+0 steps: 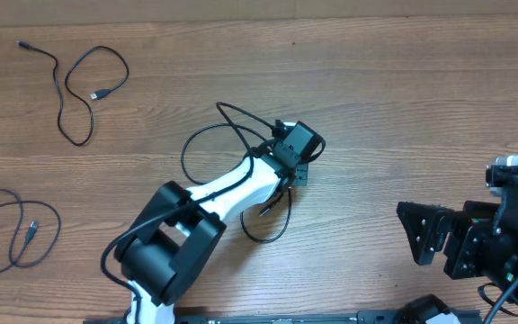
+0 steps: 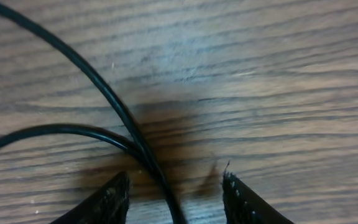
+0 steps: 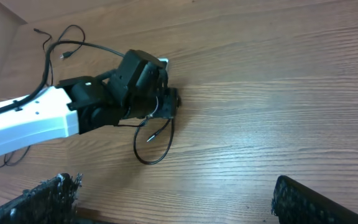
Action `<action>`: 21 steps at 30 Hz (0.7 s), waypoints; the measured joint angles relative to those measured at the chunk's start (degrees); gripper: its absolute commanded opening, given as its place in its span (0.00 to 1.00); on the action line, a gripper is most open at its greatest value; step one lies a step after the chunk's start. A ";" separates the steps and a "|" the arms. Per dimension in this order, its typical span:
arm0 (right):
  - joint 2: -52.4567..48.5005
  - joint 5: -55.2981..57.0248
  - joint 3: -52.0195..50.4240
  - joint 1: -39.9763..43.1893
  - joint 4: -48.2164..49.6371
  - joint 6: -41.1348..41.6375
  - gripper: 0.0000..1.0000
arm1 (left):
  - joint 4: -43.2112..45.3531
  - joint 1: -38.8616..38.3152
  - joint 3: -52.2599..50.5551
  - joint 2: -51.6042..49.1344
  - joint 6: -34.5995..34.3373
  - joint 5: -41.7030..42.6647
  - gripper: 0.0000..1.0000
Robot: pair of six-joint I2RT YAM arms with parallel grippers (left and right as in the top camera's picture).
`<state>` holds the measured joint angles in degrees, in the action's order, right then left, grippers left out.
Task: Untangle cables
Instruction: 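Grasp the black audio cable at center with the left gripper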
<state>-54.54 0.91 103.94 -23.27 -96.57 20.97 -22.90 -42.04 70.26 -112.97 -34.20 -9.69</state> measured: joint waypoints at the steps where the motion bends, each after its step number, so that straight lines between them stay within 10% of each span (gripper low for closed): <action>1: 0.00 0.02 0.00 0.00 -0.02 0.00 1.00 | -0.04 0.00 0.00 -0.35 -0.55 0.00 0.42; 13: 0.00 0.00 0.00 0.00 -0.55 0.00 1.00 | -1.27 0.00 0.00 -0.83 -4.39 -0.20 0.42; 21: 0.00 -0.02 0.00 -0.02 -0.59 0.00 1.00 | -1.07 -0.24 0.83 -1.70 -4.79 -1.73 0.18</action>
<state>-54.54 0.89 103.94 -23.29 -97.17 20.97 -23.97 -42.28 71.09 -114.67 -38.98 -11.42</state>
